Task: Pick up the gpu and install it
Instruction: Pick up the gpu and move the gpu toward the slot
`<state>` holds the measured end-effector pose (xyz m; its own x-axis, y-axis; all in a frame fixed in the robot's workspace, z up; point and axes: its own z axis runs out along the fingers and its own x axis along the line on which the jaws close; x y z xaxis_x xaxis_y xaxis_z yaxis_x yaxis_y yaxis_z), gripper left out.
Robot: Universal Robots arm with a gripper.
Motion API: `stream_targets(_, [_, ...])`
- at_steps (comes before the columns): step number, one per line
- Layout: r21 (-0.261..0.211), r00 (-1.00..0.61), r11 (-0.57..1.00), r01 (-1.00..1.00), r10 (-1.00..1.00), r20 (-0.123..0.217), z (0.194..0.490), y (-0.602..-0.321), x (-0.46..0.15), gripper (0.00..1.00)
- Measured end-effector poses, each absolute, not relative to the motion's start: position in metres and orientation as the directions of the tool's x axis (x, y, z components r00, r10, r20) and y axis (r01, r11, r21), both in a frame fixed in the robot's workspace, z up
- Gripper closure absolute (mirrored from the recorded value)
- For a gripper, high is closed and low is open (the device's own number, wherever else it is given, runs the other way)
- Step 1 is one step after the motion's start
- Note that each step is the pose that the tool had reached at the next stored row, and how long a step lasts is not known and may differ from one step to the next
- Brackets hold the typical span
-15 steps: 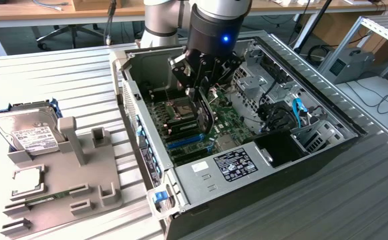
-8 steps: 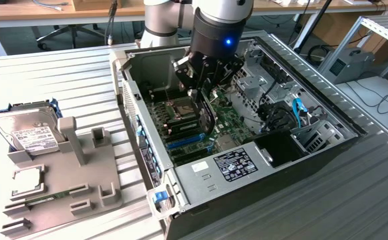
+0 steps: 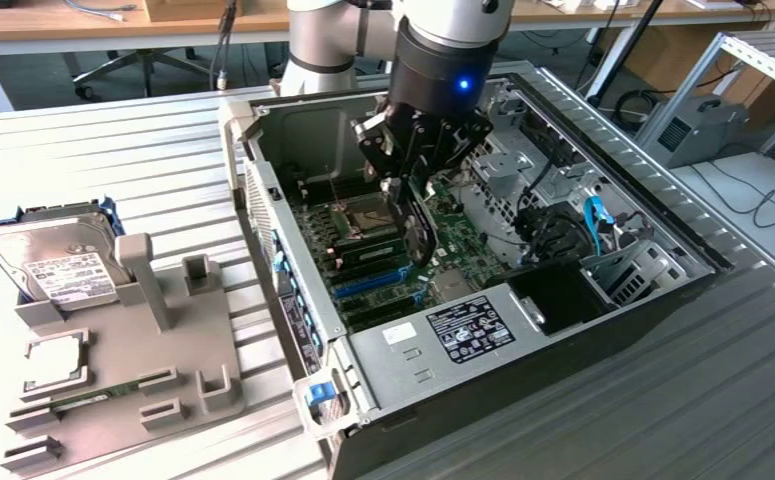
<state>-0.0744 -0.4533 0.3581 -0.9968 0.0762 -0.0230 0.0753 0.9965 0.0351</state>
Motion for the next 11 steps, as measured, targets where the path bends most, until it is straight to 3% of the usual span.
stream_targets(11, [0.035, -0.997, 0.997, 0.075, 0.076, -0.023, 0.355, -0.449, -0.061, 0.74])
